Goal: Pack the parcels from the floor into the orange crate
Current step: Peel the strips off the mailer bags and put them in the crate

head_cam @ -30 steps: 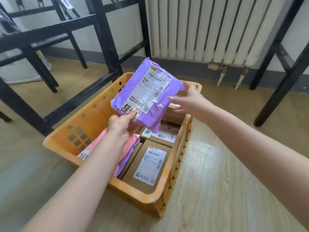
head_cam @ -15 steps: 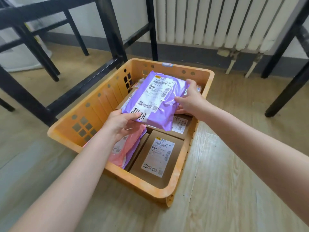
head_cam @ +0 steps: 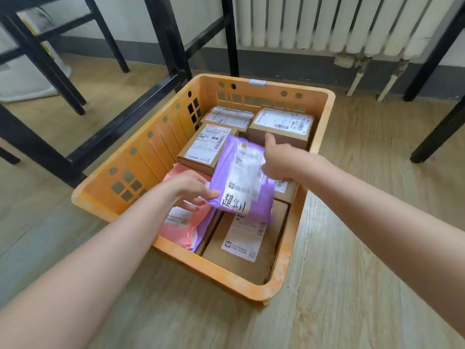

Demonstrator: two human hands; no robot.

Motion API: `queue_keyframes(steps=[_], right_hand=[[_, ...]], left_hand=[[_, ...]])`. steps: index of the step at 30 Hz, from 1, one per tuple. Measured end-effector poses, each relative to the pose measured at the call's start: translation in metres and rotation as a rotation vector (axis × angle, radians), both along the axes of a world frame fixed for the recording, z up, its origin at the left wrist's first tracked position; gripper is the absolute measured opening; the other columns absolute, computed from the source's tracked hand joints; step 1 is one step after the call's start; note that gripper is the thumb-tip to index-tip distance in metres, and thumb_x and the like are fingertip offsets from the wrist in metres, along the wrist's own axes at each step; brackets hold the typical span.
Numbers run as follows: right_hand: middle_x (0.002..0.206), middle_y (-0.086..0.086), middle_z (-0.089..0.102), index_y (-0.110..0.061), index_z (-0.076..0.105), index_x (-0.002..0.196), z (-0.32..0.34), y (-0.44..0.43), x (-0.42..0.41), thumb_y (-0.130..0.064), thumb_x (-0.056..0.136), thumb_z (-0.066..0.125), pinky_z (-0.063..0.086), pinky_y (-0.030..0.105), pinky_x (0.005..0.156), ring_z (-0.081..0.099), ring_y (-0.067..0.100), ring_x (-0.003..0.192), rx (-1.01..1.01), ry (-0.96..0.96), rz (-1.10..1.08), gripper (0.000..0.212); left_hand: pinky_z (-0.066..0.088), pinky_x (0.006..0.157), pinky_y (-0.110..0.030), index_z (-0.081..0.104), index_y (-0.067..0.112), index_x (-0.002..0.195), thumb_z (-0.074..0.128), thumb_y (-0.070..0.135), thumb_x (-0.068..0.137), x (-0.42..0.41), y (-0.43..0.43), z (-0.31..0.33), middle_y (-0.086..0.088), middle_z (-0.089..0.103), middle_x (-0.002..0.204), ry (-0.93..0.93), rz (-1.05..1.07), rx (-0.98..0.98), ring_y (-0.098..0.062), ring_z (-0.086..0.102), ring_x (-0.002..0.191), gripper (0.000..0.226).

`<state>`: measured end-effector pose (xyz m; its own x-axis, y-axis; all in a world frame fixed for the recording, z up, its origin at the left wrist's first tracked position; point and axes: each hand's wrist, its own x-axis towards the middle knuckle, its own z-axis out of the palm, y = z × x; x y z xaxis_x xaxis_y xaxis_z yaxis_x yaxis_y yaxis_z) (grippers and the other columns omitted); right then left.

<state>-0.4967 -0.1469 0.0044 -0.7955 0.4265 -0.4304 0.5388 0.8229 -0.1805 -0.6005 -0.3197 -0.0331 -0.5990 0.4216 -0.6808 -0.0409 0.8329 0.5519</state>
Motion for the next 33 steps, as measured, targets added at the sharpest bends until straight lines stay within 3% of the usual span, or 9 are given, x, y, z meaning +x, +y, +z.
queue_keyframes(steps=[3, 7, 11, 12, 14, 17, 20, 24, 33], right_hand=[[0.135, 0.033, 0.041, -0.004, -0.016, 0.148, -0.009, -0.003, -0.001, -0.012, 0.098, 0.033, 0.042, 0.037, 0.078, 0.056, 0.037, 0.108, -0.002, -0.032, 0.032, 0.071], [0.115, 0.026, 0.053, -0.004, 0.004, 0.148, -0.015, 0.000, -0.001, -0.009, 0.095, 0.039, 0.041, 0.032, 0.064, 0.057, 0.030, 0.080, -0.012, 0.105, 0.055, 0.064], [0.104, 0.019, 0.053, -0.005, 0.024, 0.139, -0.020, 0.003, 0.000, -0.008, 0.092, 0.040, 0.041, 0.031, 0.058, 0.055, 0.029, 0.075, -0.011, 0.181, 0.086, 0.049], [0.101, 0.018, 0.050, -0.005, 0.025, 0.137, -0.022, 0.003, 0.000, -0.007, 0.091, 0.039, 0.040, 0.031, 0.056, 0.053, 0.027, 0.072, -0.011, 0.196, 0.094, 0.048], [0.104, 0.017, 0.047, -0.006, 0.029, 0.135, -0.024, 0.002, 0.001, -0.007, 0.090, 0.040, 0.045, 0.033, 0.061, 0.054, 0.030, 0.079, -0.011, 0.240, 0.110, 0.046], [0.113, 0.018, 0.045, -0.009, 0.033, 0.132, -0.024, 0.001, 0.003, -0.009, 0.089, 0.043, 0.049, 0.042, 0.080, 0.053, 0.037, 0.096, -0.005, 0.311, 0.116, 0.045], [0.114, 0.016, 0.046, -0.010, 0.037, 0.129, -0.023, 0.000, 0.007, -0.008, 0.086, 0.043, 0.044, 0.040, 0.081, 0.049, 0.036, 0.102, 0.017, 0.386, 0.127, 0.043], [0.113, 0.007, 0.057, -0.016, 0.048, 0.120, -0.017, 0.000, 0.011, -0.015, 0.085, 0.047, 0.036, 0.037, 0.076, 0.054, 0.032, 0.101, 0.305, 0.541, 0.161, 0.035], [0.104, 0.002, 0.065, -0.019, 0.060, 0.104, 0.010, 0.050, 0.060, -0.022, 0.084, 0.048, 0.036, 0.035, 0.074, 0.057, 0.029, 0.096, 0.453, 0.715, 0.093, 0.023]], left_hand=[[0.040, 0.055, -0.025, 0.060, 0.008, 0.084, 0.073, 0.015, 0.082, -0.001, 0.009, -0.005, -0.005, 0.057, 0.075, -0.003, -0.045, -0.079, -0.012, 0.044, 0.053, 0.015], [0.032, 0.058, -0.026, 0.060, 0.011, 0.101, 0.069, 0.019, 0.086, 0.002, 0.022, -0.009, -0.006, 0.048, 0.075, -0.027, -0.097, -0.115, -0.014, 0.036, 0.057, 0.019], [0.034, 0.065, -0.031, 0.052, 0.022, 0.130, 0.064, 0.020, 0.090, 0.004, 0.033, -0.019, -0.010, 0.044, 0.080, -0.001, -0.133, -0.126, -0.017, 0.034, 0.059, 0.042], [0.036, 0.066, -0.032, 0.054, 0.018, 0.129, 0.064, 0.020, 0.090, 0.004, 0.037, -0.021, -0.011, 0.045, 0.077, 0.028, -0.134, -0.131, -0.018, 0.035, 0.058, 0.040], [0.039, 0.059, -0.031, 0.062, 0.006, 0.094, 0.067, 0.021, 0.088, 0.006, 0.042, -0.026, -0.012, 0.046, 0.064, 0.096, -0.106, -0.148, -0.021, 0.038, 0.054, 0.016], [0.040, 0.046, -0.026, 0.053, 0.007, 0.059, 0.075, 0.018, 0.081, 0.007, 0.044, -0.038, -0.009, 0.049, 0.052, 0.238, -0.099, -0.172, -0.021, 0.043, 0.043, 0.033], [0.051, 0.058, -0.028, 0.068, 0.012, 0.074, 0.077, 0.017, 0.072, 0.011, 0.044, -0.034, -0.006, 0.066, 0.070, 0.524, -0.186, -0.234, -0.023, 0.064, 0.064, 0.011], [0.039, 0.064, -0.031, 0.066, 0.019, 0.085, 0.059, 0.008, 0.075, 0.014, 0.058, -0.009, -0.007, 0.065, 0.093, 0.972, -0.340, -0.257, -0.031, 0.062, 0.089, 0.016], [0.047, 0.064, -0.033, 0.064, 0.022, 0.083, 0.055, 0.024, 0.077, 0.074, 0.116, 0.058, -0.005, 0.066, 0.084, 1.234, -0.350, 0.242, -0.031, 0.061, 0.082, 0.010]])
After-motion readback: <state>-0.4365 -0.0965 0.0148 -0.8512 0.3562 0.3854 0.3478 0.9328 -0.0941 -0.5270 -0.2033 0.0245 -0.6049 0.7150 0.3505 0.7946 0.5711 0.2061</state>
